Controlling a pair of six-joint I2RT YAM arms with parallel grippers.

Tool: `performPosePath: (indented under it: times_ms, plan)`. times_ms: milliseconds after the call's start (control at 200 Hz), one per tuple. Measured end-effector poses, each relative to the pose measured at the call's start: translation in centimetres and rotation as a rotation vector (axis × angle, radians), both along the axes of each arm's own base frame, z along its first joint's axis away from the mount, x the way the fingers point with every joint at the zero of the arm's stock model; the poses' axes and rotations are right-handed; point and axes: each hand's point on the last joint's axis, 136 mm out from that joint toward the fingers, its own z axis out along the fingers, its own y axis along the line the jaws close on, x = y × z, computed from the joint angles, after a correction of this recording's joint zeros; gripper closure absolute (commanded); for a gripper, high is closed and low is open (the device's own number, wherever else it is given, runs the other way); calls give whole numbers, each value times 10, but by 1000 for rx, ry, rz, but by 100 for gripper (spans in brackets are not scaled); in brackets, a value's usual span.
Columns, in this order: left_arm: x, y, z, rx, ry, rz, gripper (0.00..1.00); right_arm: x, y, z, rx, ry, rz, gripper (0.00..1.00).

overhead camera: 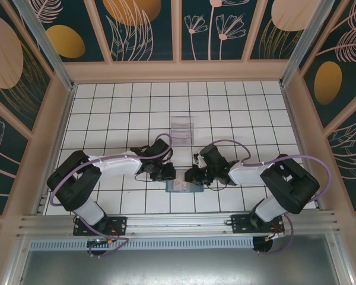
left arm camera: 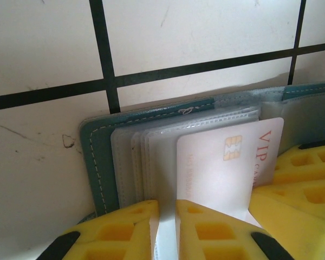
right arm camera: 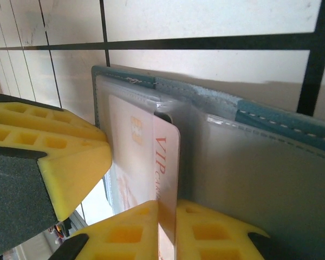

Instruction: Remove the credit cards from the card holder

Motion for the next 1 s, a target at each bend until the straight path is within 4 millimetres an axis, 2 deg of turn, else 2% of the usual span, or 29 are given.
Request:
performPosePath:
  times_ms: [225,490,766,996]
  plan:
    - [0,1,-1,9,-8,-11,82,-1,-5,9,-5,-14,-6,90]
    - [1,4,-1,26,-21,-9,82,5,-22,23,-42,-46,-38,91]
    - [2,14,-1,62,-51,5,82,28,-31,58,-87,-160,-55,93]
    - [4,22,-1,103,-74,4,82,59,-37,91,-175,-350,-43,94]
